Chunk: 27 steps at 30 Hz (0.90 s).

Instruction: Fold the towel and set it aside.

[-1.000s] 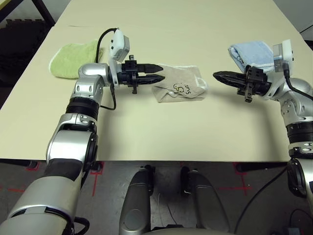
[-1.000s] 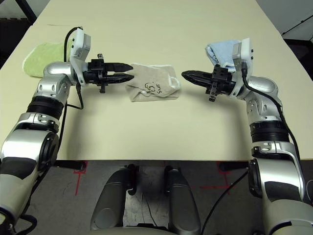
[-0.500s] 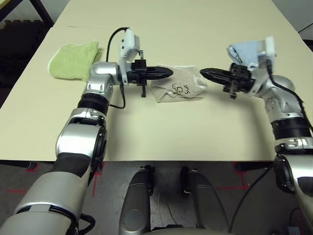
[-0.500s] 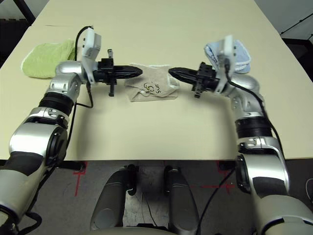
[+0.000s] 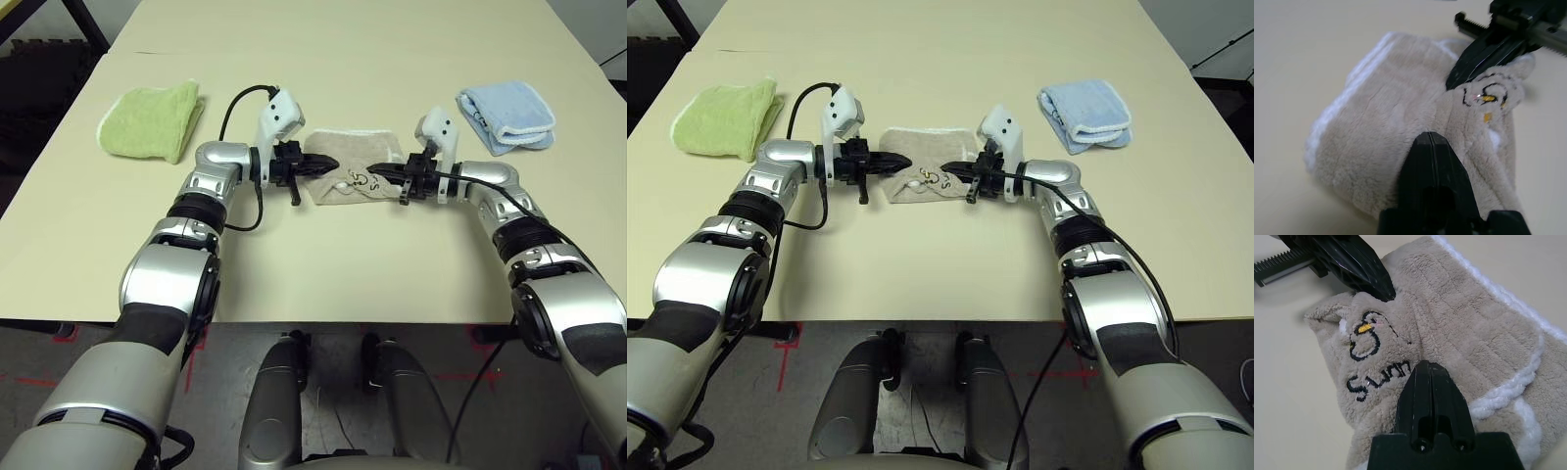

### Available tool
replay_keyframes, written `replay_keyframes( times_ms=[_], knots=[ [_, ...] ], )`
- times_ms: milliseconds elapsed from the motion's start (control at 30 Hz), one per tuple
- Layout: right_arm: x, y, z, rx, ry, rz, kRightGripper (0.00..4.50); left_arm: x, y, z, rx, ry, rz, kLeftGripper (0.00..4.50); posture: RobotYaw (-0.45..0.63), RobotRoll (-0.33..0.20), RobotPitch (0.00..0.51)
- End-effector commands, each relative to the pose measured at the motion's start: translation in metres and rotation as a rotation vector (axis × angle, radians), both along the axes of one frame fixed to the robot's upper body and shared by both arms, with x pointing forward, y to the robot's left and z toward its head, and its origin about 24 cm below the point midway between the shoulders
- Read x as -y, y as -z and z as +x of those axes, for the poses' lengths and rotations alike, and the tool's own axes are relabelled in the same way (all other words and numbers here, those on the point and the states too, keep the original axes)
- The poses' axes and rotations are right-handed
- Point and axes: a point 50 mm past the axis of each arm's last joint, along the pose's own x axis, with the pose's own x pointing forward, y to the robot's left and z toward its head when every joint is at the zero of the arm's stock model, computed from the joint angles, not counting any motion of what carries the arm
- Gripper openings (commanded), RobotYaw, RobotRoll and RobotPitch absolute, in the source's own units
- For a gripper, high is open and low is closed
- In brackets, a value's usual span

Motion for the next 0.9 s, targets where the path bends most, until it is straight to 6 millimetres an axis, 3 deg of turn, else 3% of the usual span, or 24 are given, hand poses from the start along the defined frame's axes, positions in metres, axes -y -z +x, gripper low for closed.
replay_keyframes(
  times_ms=[33,267,433,567,667,900],
  knots=[
    [0.010,0.024,-0.004,-0.081,0.040,-0.044,0.00,0.002,0.018,-0.002,-0.052,-0.008,0.045,0.02,0.09,0.000,0.245],
    [0.014,0.009,-0.004,-0.025,0.004,0.038,0.00,0.005,0.012,-0.003,-0.043,0.037,0.013,0.02,0.07,0.000,0.244],
    [0.020,-0.029,0.001,0.074,0.001,0.181,0.00,0.014,-0.036,-0.001,0.041,0.126,-0.168,0.02,0.08,0.000,0.239],
    [0.014,-0.040,0.007,0.096,0.066,0.290,0.00,0.019,-0.053,0.005,0.036,0.036,-0.294,0.02,0.08,0.000,0.240],
    [0.008,-0.037,0.010,0.098,0.121,0.283,0.00,0.021,-0.049,0.008,0.021,-0.022,-0.288,0.02,0.09,0.000,0.241],
    [-0.005,-0.026,0.015,0.076,0.214,0.246,0.00,0.018,-0.017,0.008,-0.025,-0.079,-0.172,0.02,0.08,0.000,0.249]
  ],
)
